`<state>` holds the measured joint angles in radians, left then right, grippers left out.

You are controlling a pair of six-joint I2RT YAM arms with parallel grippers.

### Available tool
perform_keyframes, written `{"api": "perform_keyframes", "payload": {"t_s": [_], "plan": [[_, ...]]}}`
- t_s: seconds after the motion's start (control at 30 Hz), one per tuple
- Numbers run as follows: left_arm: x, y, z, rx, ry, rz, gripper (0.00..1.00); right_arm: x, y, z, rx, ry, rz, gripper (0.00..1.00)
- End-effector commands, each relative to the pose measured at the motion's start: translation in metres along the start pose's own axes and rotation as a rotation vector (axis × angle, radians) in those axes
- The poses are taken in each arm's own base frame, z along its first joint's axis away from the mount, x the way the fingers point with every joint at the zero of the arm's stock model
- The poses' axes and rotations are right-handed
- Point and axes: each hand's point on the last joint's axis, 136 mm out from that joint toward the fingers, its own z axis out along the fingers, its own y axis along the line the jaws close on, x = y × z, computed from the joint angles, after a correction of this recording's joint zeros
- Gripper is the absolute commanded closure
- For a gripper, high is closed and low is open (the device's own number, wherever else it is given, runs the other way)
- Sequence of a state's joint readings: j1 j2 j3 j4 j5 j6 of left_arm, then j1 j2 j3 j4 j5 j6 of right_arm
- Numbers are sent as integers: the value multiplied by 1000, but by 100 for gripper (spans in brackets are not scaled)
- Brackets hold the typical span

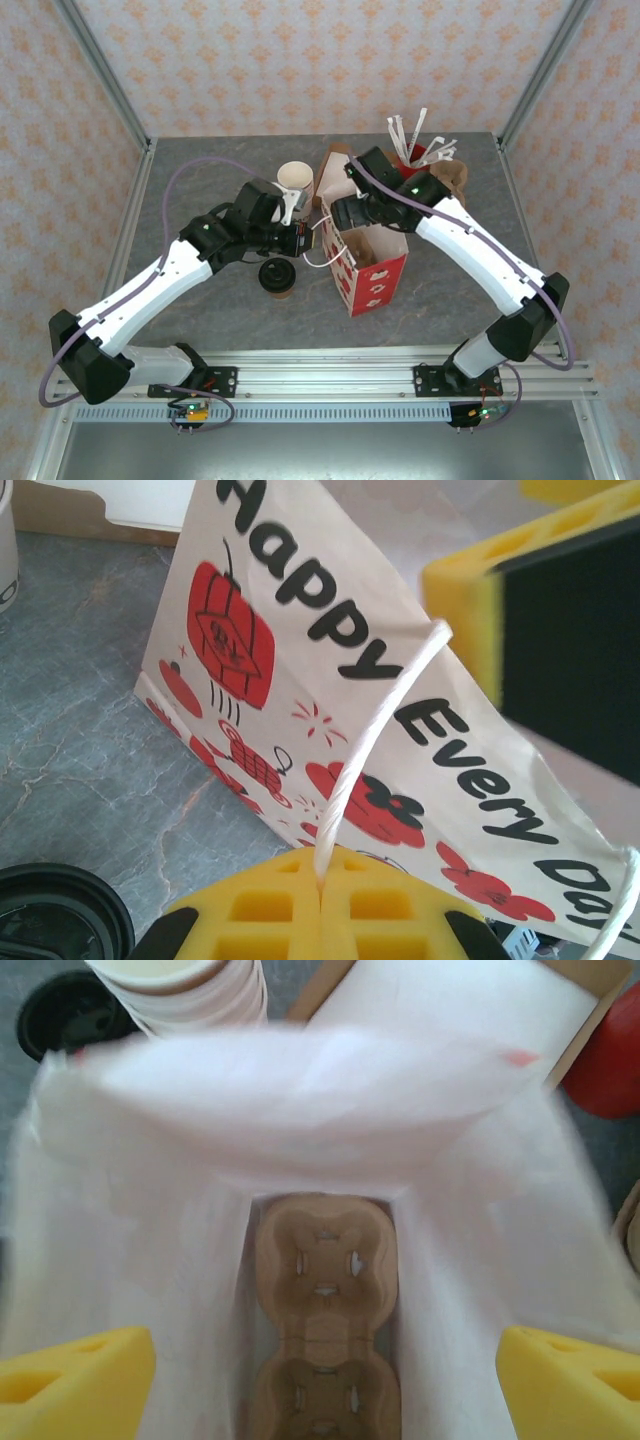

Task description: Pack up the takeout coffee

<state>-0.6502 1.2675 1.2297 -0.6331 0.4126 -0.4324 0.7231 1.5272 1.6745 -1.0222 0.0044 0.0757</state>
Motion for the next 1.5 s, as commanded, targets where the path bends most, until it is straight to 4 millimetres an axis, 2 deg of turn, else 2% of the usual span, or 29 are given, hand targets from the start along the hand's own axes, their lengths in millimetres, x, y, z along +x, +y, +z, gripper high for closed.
{"api": "perform_keyframes", "payload": {"t_s": [0.0,0.13,0.17,0.33,0.4,0.57,0.67,0.77,0.87,0.97,1.17,1.33,1.47], "plan": [[-14,-12,-1,25,-44,3,100,-14,-14,-29,51,-60,-23,12],[-13,-18,3,36,-34,7,100,-30,-11,-53,14,-124,-24,12],[-14,-18,3,37,-36,8,96,-33,-7,-58,-14,-141,-20,12],[-24,-20,-10,23,-77,24,68,-40,15,-78,-124,-217,-35,13],[-30,-23,-22,17,-111,41,55,-42,24,-85,-140,-253,-59,13],[-44,-22,-60,-23,-227,77,30,-48,47,-104,-200,-332,-110,14],[-49,-6,-88,-103,-311,73,26,-48,60,-109,-250,-358,-131,14],[-50,33,-113,-246,-364,20,24,-45,78,-108,-294,-362,-163,14],[-43,84,-132,-391,-381,-94,24,-40,99,-99,-337,-339,-197,14],[-37,121,-150,-445,-419,-223,24,-29,124,-82,-346,-280,-265,14],[-24,176,-166,-486,-473,-437,24,10,177,-34,-338,-61,-433,13],[-9,210,-169,-522,-489,-554,23,45,199,5,-324,116,-506,10],[-3,219,-171,-538,-493,-579,23,63,202,35,-285,219,-526,8]]}}
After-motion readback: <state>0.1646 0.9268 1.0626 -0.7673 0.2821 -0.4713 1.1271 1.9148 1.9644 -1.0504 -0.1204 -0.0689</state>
